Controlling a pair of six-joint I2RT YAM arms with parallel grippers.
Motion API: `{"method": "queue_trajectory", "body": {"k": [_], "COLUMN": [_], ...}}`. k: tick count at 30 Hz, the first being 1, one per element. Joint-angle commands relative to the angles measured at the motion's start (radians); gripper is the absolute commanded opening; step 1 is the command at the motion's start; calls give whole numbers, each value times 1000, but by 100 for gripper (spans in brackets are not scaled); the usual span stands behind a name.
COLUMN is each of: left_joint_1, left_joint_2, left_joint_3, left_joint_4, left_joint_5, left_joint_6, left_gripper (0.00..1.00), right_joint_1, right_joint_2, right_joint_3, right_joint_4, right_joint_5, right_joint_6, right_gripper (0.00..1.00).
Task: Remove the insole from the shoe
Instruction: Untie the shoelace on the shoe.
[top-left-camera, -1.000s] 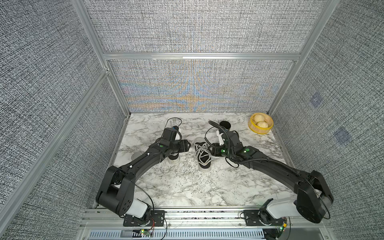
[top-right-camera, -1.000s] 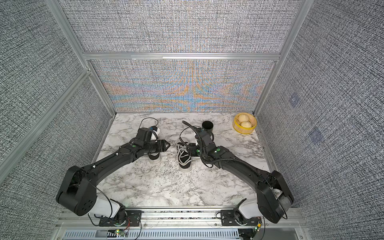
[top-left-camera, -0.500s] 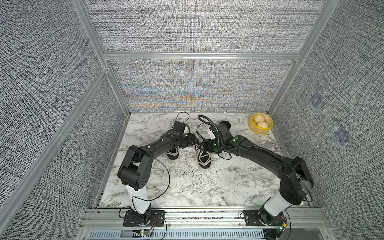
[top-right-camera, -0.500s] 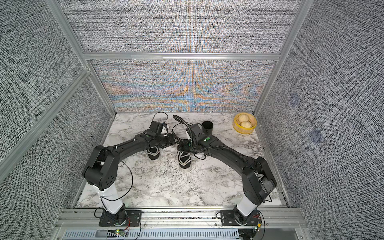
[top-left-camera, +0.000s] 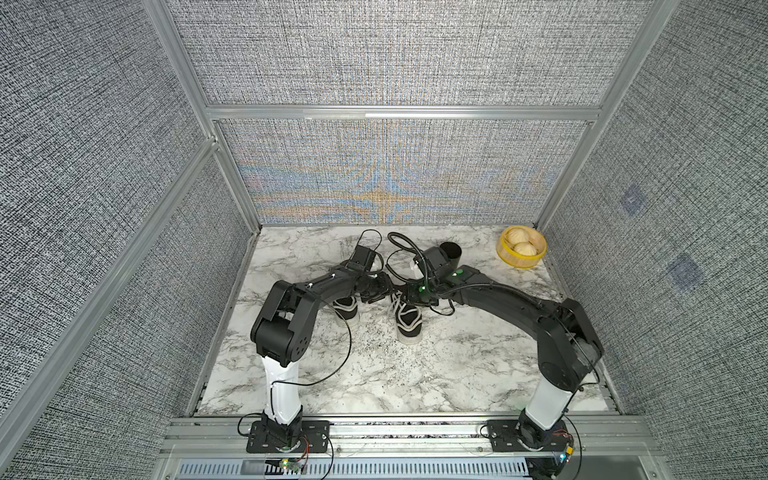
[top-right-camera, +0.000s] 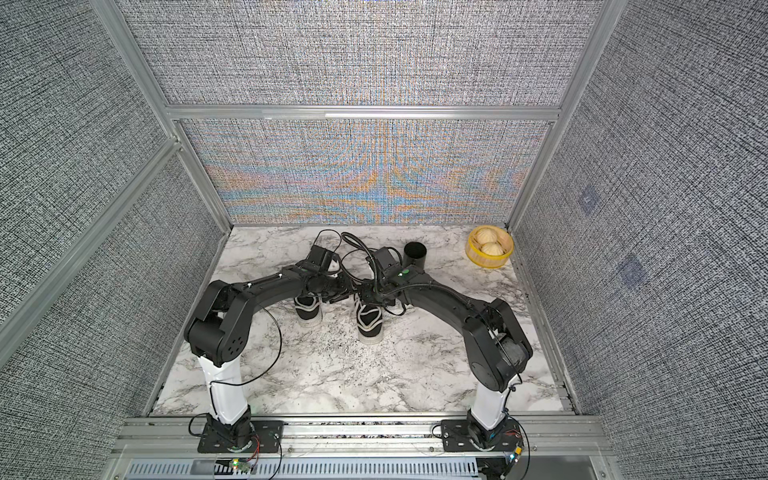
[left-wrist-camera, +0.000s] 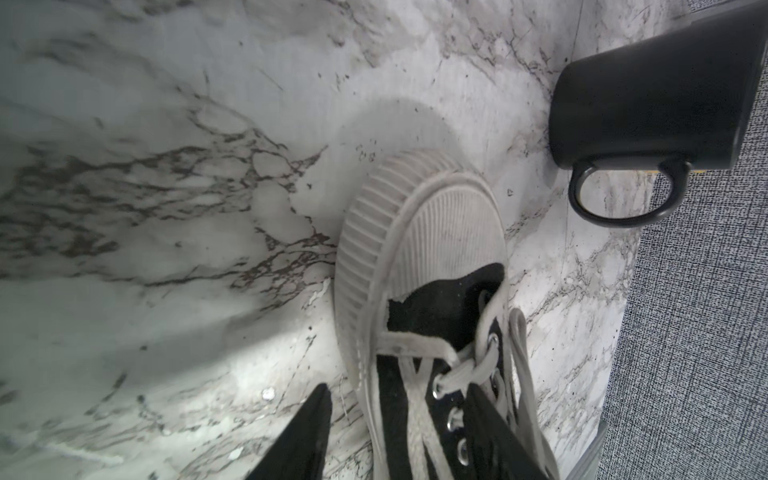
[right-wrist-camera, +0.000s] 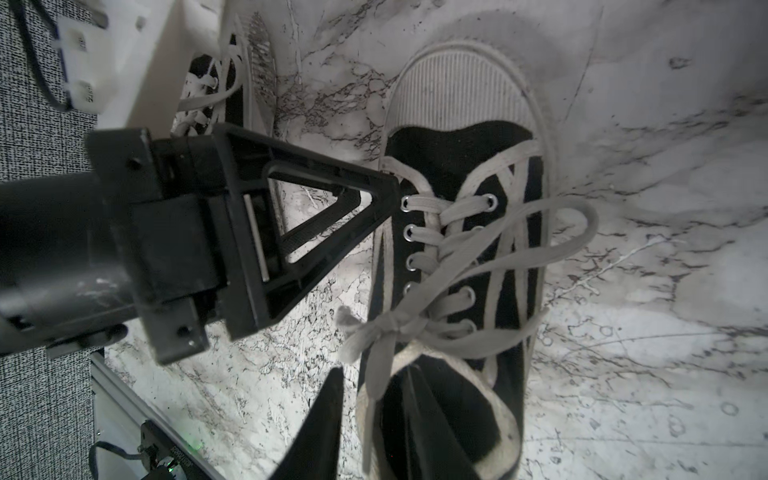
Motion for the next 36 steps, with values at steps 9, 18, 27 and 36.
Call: {"method": "queue_trajectory", "body": {"k": [9,18,27,36], "left_joint_1": [0,-1,-1,-2], "left_joint_2": [72,100,114,131], "left_joint_3": [26,46,75,100], "left_joint_4": [2,-36,-73,-99], "left_joint_5": [21,-19,-33,-39], "left_joint_6": [-2,19,46,61], "left_gripper": [34,28,27,27], "right_joint_1": [-13,-19,-23,-24], "right_joint_2": [-63,-237,-393,-439], "right_joint_3": [-25,-100,-76,-11], "right_joint_4": [18,69,55,61], "right_joint_5": [-4,-67,-69,-76], "right_joint_6": [-35,-93,-154,-192], "right_gripper": [0,0,0,0]}}
